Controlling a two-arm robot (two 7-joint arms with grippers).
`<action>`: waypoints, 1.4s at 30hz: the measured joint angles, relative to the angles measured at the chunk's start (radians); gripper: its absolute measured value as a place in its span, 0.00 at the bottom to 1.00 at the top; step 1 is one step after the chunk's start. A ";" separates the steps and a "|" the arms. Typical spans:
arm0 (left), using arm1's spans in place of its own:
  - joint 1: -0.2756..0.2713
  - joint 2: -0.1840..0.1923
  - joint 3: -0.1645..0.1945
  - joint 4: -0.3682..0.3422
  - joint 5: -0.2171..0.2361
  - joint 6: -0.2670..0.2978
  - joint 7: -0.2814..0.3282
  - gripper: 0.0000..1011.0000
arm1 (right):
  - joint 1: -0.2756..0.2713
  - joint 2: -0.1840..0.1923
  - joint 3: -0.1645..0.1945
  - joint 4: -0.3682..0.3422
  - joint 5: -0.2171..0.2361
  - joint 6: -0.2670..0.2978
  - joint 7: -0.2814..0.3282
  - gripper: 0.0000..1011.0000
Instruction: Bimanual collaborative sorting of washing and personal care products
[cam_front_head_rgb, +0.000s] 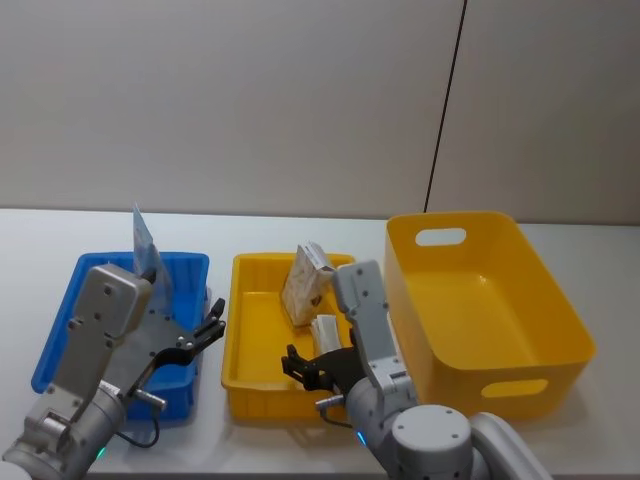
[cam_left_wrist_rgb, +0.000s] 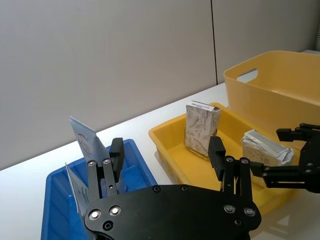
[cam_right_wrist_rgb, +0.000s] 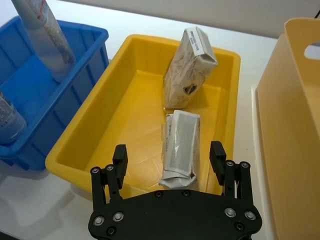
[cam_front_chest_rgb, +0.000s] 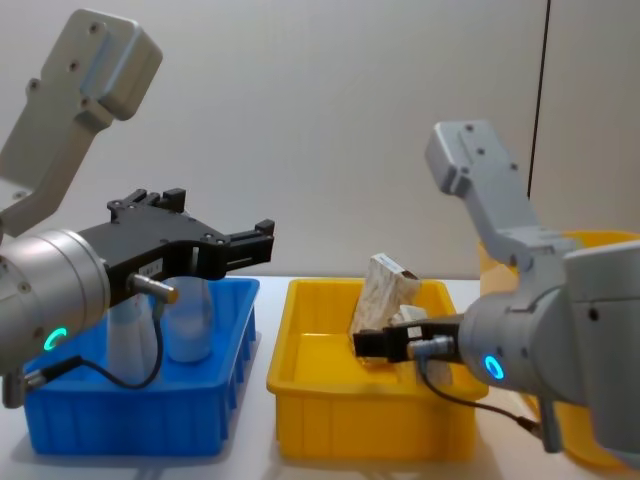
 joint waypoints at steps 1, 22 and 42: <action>0.000 0.000 0.000 0.000 0.000 0.000 0.000 0.99 | 0.006 -0.005 0.000 0.010 -0.002 0.004 -0.001 0.99; 0.000 0.000 0.000 0.000 0.000 0.000 0.000 0.99 | 0.056 -0.045 0.013 0.105 -0.022 0.033 -0.017 0.99; 0.000 0.000 0.000 0.000 0.000 0.000 0.000 0.99 | 0.076 -0.064 0.031 0.144 -0.036 0.032 -0.023 0.44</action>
